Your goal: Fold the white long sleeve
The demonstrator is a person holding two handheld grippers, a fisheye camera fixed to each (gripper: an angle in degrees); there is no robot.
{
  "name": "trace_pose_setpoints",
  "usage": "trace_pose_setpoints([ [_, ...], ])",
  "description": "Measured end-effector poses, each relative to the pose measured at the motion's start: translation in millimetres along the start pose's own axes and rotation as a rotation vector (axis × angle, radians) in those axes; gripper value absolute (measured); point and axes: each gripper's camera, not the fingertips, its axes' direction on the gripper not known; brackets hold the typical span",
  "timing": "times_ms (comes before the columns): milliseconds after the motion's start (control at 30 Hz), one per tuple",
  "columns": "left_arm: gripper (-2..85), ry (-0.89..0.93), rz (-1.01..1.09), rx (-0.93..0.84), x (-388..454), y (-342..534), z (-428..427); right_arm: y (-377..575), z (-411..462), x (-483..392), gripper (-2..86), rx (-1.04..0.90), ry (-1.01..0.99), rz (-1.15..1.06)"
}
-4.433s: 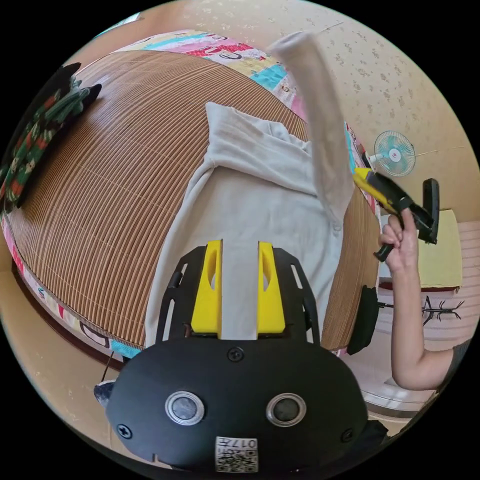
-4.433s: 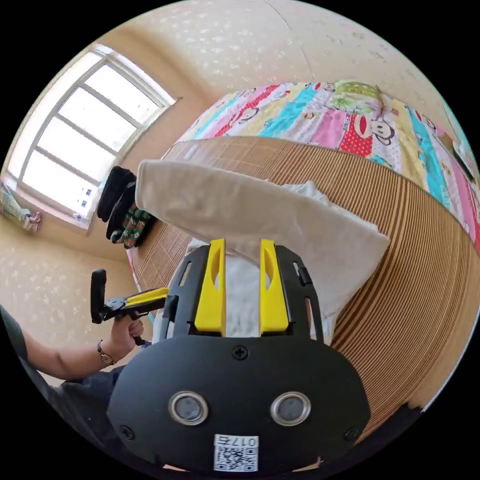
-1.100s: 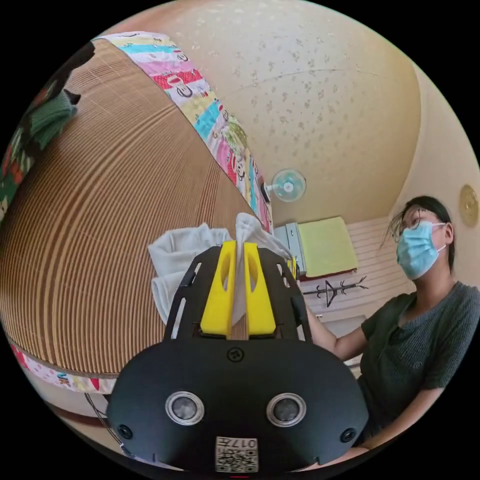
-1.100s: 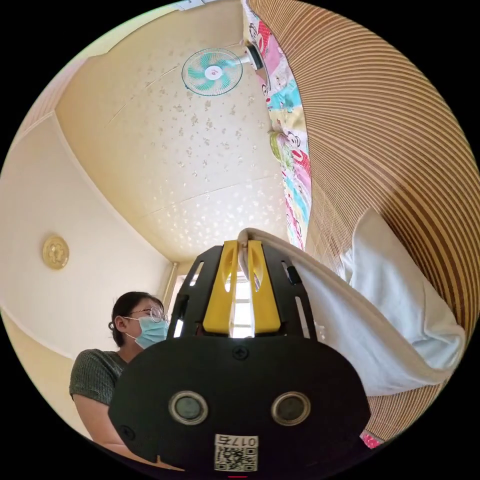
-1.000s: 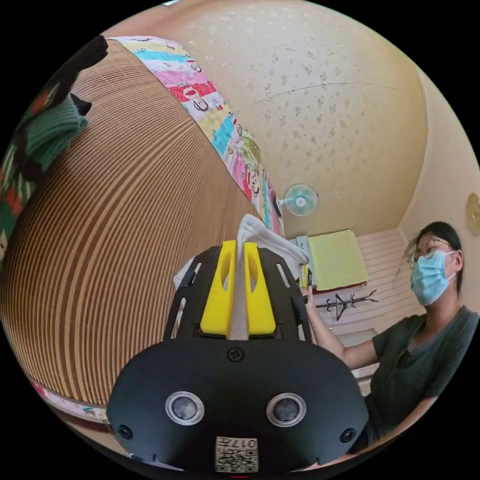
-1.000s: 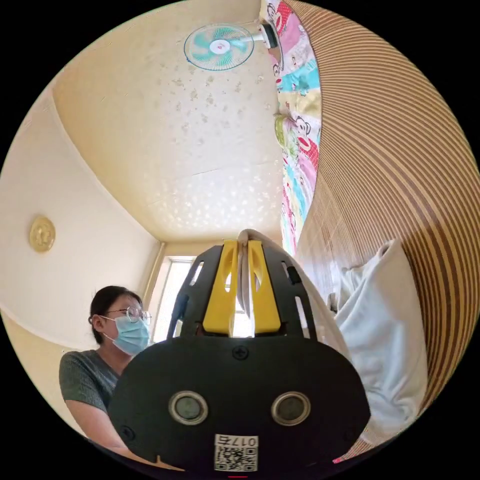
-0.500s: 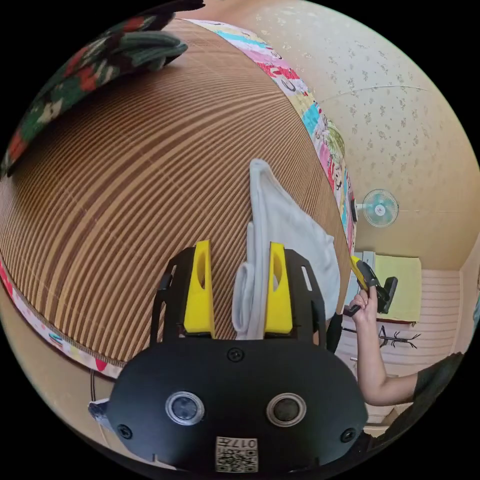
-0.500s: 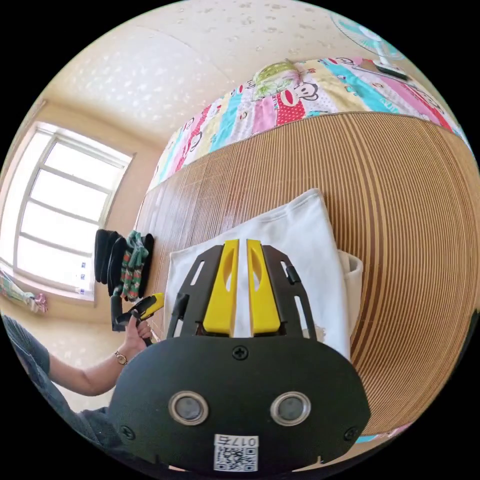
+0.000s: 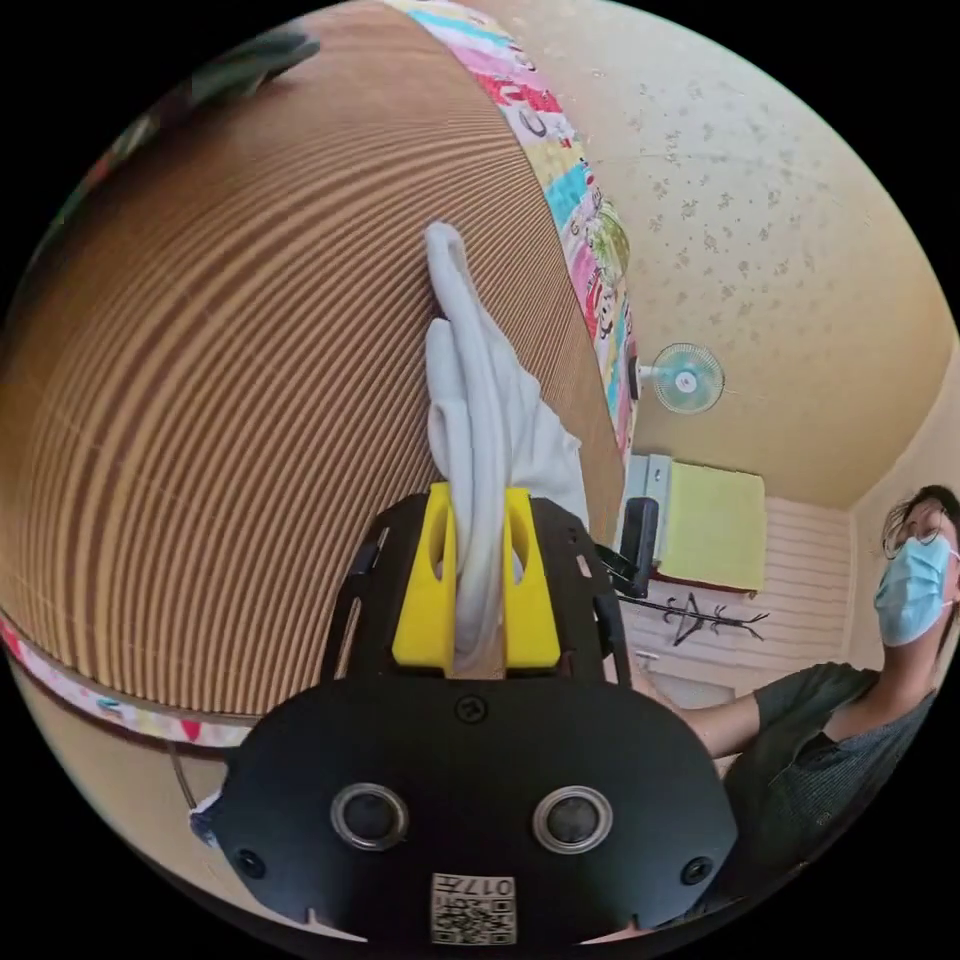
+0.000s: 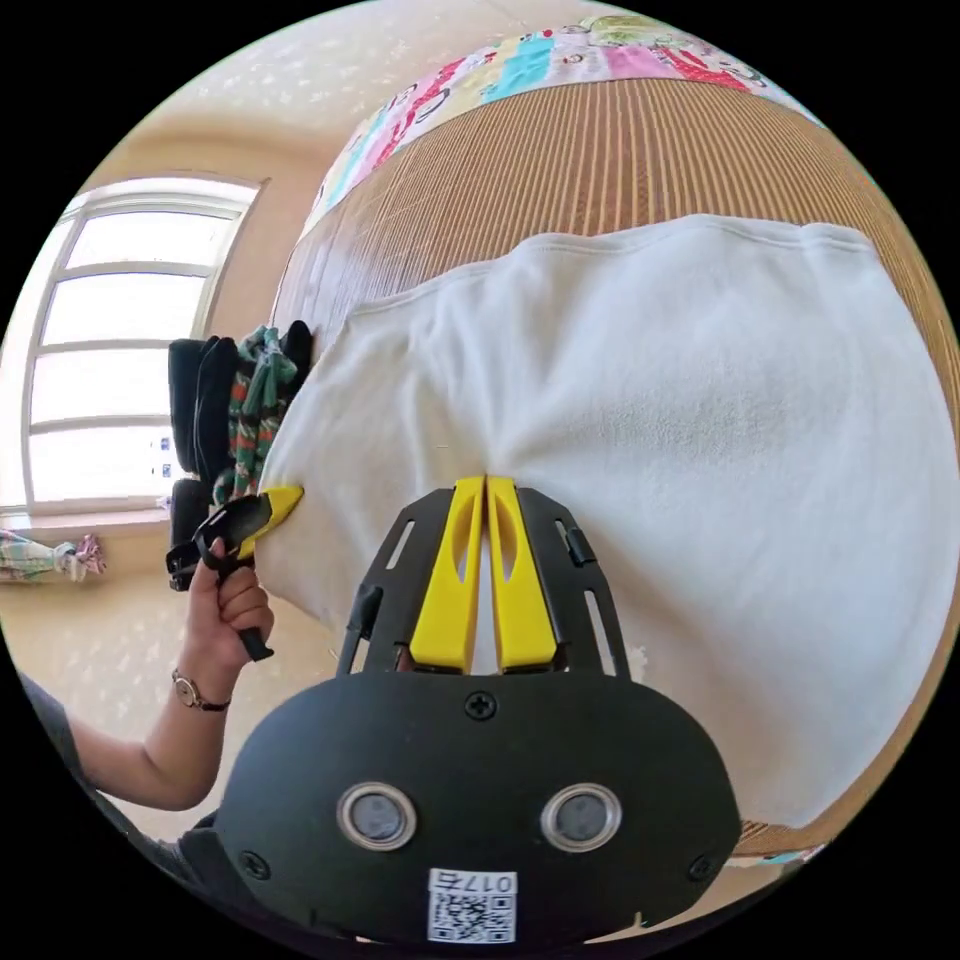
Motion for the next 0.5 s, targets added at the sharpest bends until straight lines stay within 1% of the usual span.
trace_pose_setpoints([
  [67,6.7,-0.203,0.146,0.031,58.1,-4.4,-30.0,-0.1,12.3,-12.1,0.6,-0.077,-0.115,-0.048],
  [100,6.6,-0.246,0.190,0.035,75.2,-3.7,-33.1,2.2,12.2,-21.8,0.5,-0.114,-0.161,-0.124],
  [133,6.6,-0.321,0.269,0.028,108.4,-0.3,-31.9,4.9,8.8,-24.9,0.5,-0.116,-0.166,-0.154],
  [167,6.6,-0.392,0.342,0.011,141.2,7.0,-21.4,13.1,-3.5,-25.4,0.5,-0.091,-0.164,-0.190],
  [233,6.6,-0.469,0.454,-0.036,185.2,25.9,9.9,28.5,-29.6,-8.9,0.5,-0.034,-0.174,-0.179],
  [300,7.0,-0.501,0.545,-0.083,219.9,52.4,49.3,53.1,-68.2,40.7,0.6,0.037,-0.229,-0.071],
  [333,7.5,-0.494,0.597,-0.109,237.6,72.6,77.5,60.6,-78.1,55.9,0.6,0.058,-0.242,-0.037],
  [400,6.7,-0.409,0.642,-0.200,254.9,99.1,120.5,94.2,-117.4,118.2,0.9,0.141,-0.257,0.087],
  [467,5.8,-0.118,0.616,-0.373,268.6,123.4,164.5,117.8,-144.1,157.9,1.3,0.185,-0.230,0.144],
  [500,6.7,-0.068,0.606,-0.397,270.6,128.3,171.7,130.7,-159.0,181.5,1.6,0.189,-0.193,0.184],
])
